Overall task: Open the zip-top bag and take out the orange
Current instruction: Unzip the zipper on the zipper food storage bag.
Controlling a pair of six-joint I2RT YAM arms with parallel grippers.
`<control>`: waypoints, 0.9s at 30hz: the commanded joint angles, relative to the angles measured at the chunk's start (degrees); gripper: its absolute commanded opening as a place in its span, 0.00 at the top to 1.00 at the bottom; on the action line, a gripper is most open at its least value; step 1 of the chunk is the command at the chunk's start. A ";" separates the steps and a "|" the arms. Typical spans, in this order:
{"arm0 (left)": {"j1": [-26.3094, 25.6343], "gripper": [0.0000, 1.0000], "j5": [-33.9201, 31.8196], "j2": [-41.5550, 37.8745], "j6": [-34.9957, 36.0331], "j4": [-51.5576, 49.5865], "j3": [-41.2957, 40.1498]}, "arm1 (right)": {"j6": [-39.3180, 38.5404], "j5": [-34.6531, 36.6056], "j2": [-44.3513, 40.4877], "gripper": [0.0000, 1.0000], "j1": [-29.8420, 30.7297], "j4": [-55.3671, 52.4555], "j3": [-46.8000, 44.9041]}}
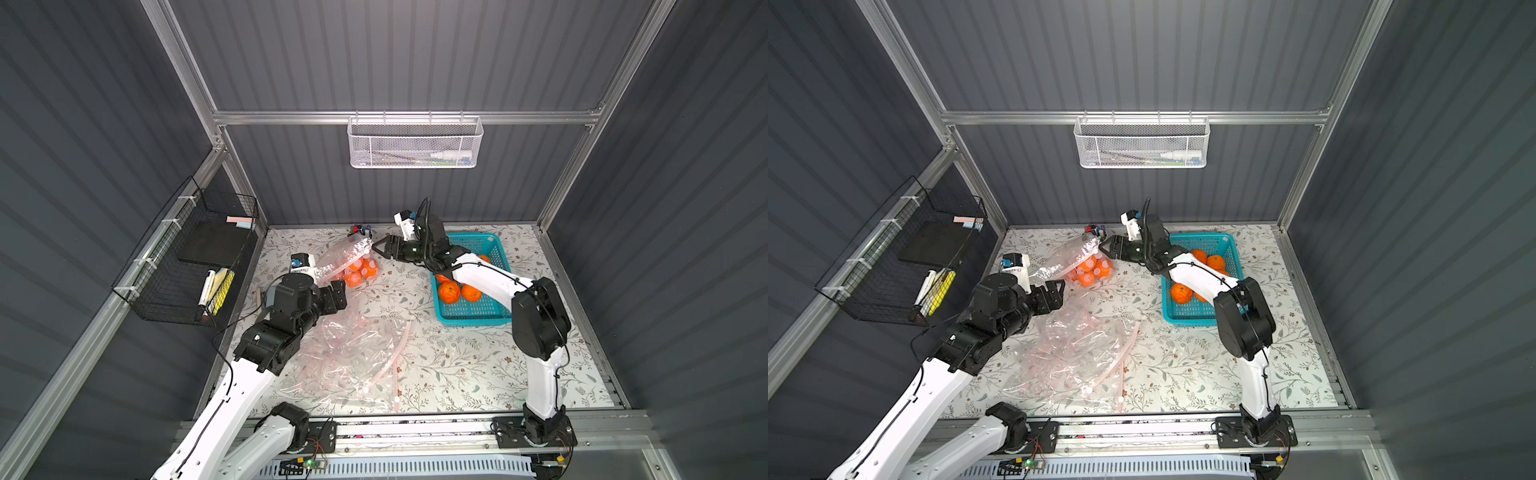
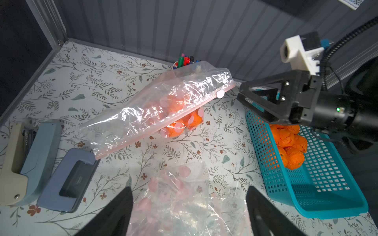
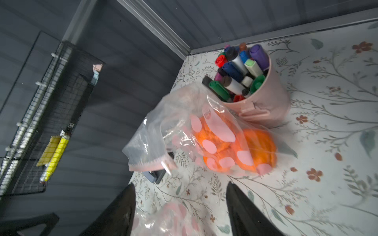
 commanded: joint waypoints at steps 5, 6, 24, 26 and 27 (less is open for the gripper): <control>0.23 0.15 -0.59 -2.80 4.08 1.74 -1.38 | 8.64 -4.99 5.92 0.45 1.05 2.36 7.70; 0.23 0.15 -0.70 -2.73 4.47 1.78 -1.35 | 8.96 -5.49 6.52 0.48 1.15 2.32 8.56; 0.23 0.34 3.50 6.99 16.51 8.74 9.51 | 12.63 -6.05 -0.88 0.96 2.35 0.84 5.21; 0.23 0.35 3.63 9.27 22.48 9.02 11.06 | 15.56 -6.12 -2.46 0.96 2.46 1.76 3.59; 0.23 0.36 4.81 10.27 24.51 10.49 11.56 | 17.37 -6.23 -3.20 0.96 2.44 2.32 2.57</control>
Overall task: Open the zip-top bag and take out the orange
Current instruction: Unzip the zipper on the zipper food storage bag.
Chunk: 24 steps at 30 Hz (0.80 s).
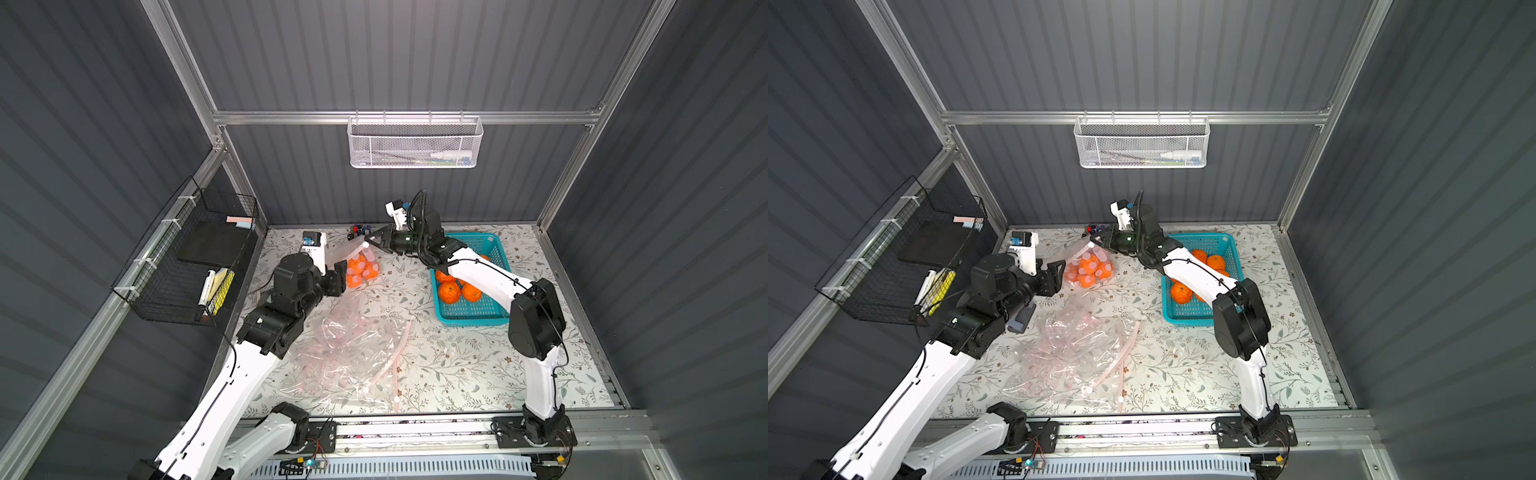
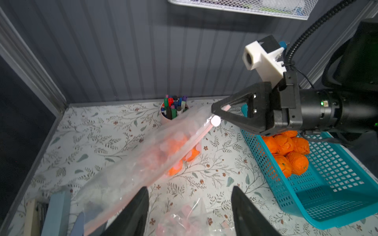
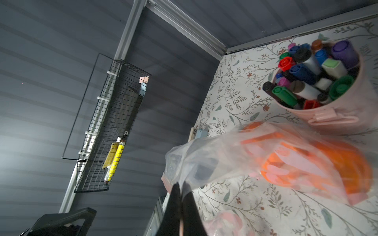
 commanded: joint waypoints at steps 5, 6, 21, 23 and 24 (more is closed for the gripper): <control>0.19 0.34 6.57 6.25 20.28 9.97 2.46 | 13.64 -1.09 -5.14 0.96 0.39 1.78 -5.13; 0.19 0.33 8.40 7.15 23.61 10.62 2.53 | 15.81 -0.98 -5.64 0.96 0.34 1.26 -5.63; -0.65 0.37 14.97 9.91 62.02 21.05 -6.37 | 34.51 -3.36 -7.32 0.93 0.31 6.35 -10.89; -0.70 0.38 14.81 10.62 63.24 21.91 -7.18 | 34.48 -3.59 -7.56 0.93 0.37 6.32 -11.06; -0.65 0.38 14.89 11.12 63.86 22.64 -7.51 | 34.55 -3.67 -7.50 0.93 0.39 6.24 -11.06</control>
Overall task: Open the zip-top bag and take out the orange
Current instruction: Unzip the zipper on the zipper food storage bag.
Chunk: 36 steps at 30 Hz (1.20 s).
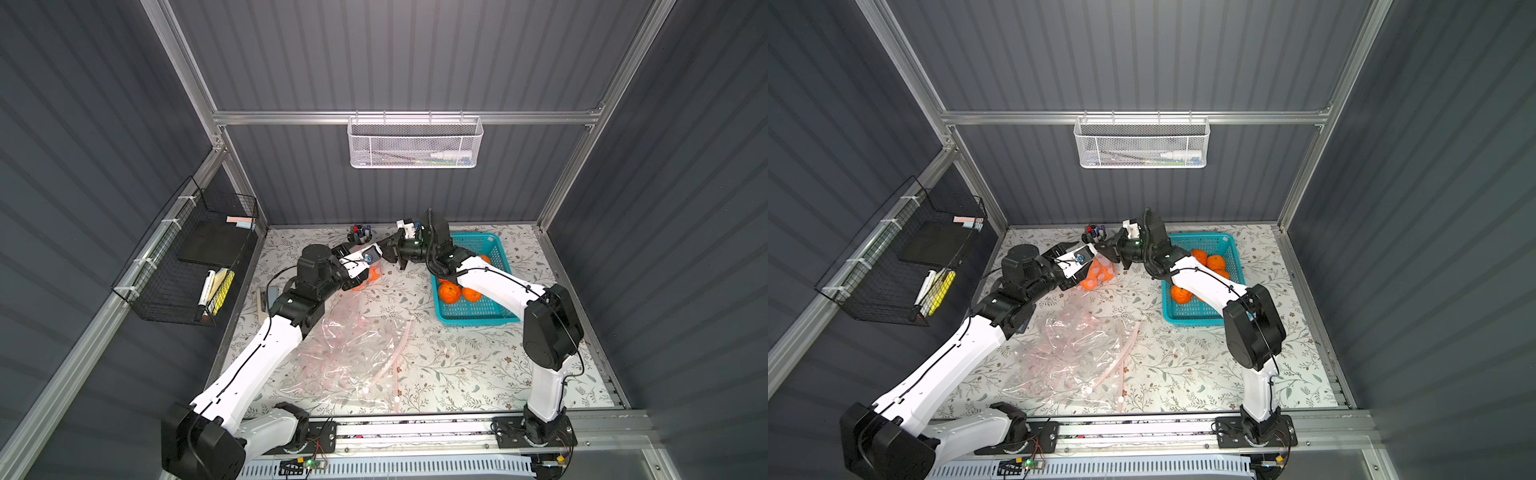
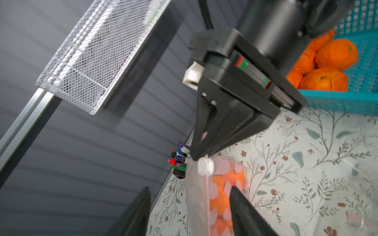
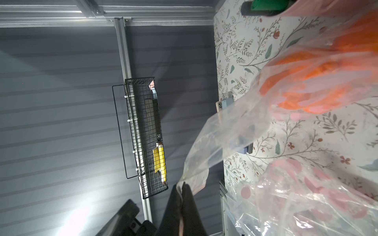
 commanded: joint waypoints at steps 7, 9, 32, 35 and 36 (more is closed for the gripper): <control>-0.39 0.53 1.36 3.37 6.77 9.18 -2.56 | 3.99 -2.30 -1.01 0.94 0.41 1.59 -0.61; -0.35 0.56 0.40 3.43 6.59 10.67 -3.03 | 4.44 -2.53 -0.88 0.93 0.29 2.18 -0.72; -0.39 0.67 -0.12 7.92 8.01 13.84 -2.60 | 6.19 -3.94 -0.84 0.93 0.20 4.35 -1.44; -0.39 0.77 -0.57 8.27 8.07 13.44 -2.24 | 6.42 -4.05 -0.80 0.93 0.09 4.75 -1.88; -0.39 0.79 -0.57 8.28 8.00 13.45 -2.33 | 6.48 -4.07 -0.77 0.93 0.13 4.95 -1.97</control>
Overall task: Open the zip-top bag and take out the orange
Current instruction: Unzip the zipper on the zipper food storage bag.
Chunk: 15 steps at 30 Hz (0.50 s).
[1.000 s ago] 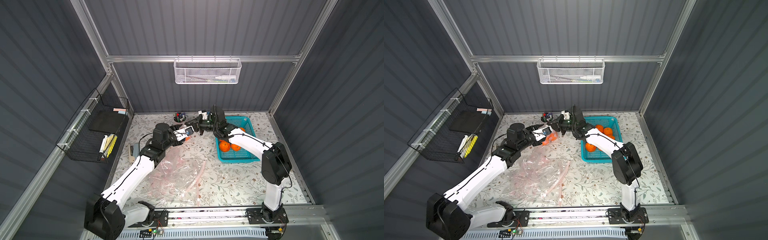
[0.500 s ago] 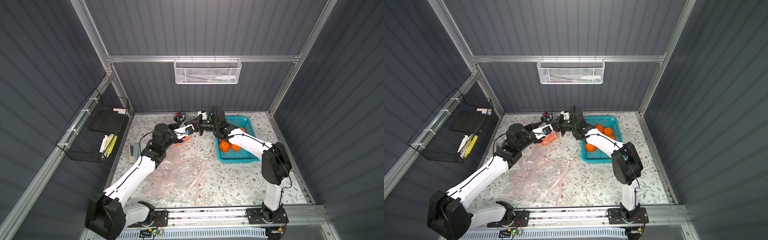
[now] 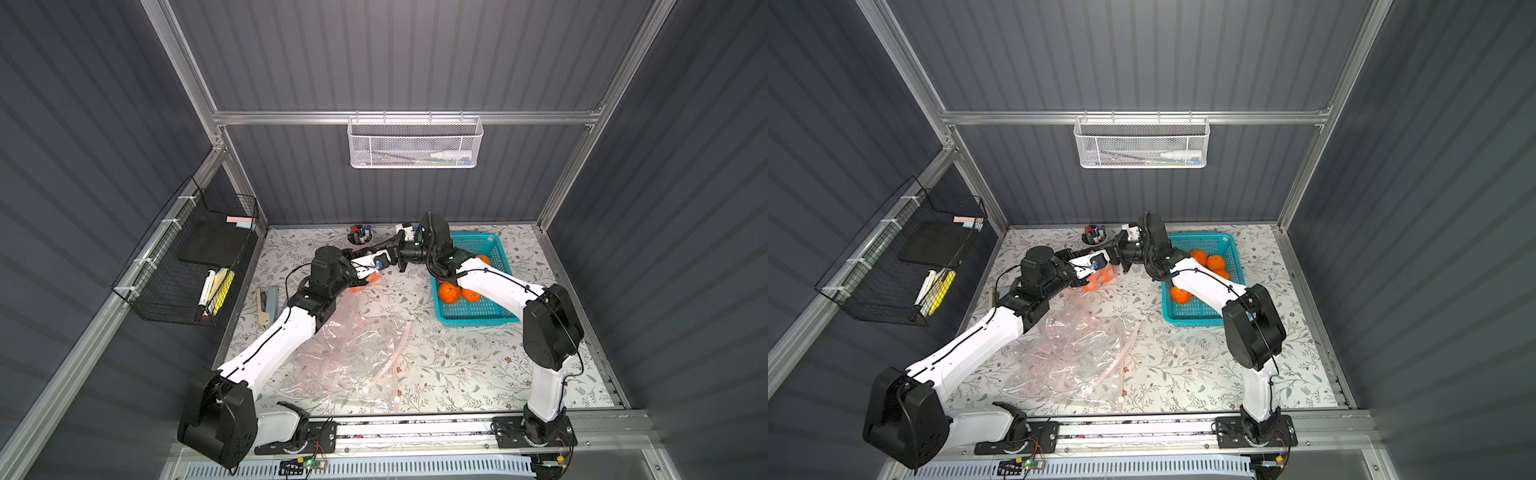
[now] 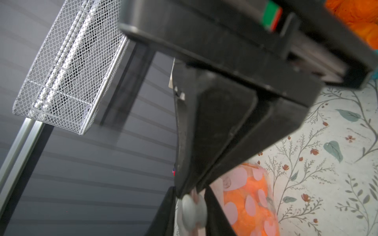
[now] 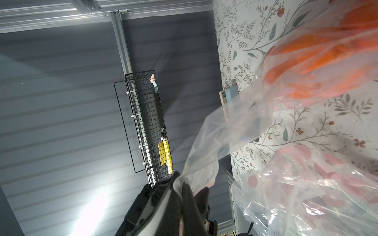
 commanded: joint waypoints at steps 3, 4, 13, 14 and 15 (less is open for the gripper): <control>-0.35 0.82 -0.04 0.74 0.03 -0.13 0.74 | 2.71 -1.44 -0.85 0.93 0.06 3.13 -0.64; -0.35 0.84 -0.05 0.67 0.02 -0.32 0.61 | 2.77 -1.52 -0.85 0.93 -0.01 3.16 -0.64; -0.35 0.98 1.27 -0.54 -0.89 -1.13 0.64 | 3.62 -1.54 -1.45 0.93 -0.70 3.94 -1.04; -0.35 0.98 1.23 -0.63 -0.94 -0.90 0.64 | 3.62 -1.54 -1.45 0.93 -0.80 4.12 -0.95; -0.35 0.99 1.12 -0.72 -0.92 -0.97 0.69 | 3.84 -1.62 -1.45 0.93 -0.99 4.33 -1.07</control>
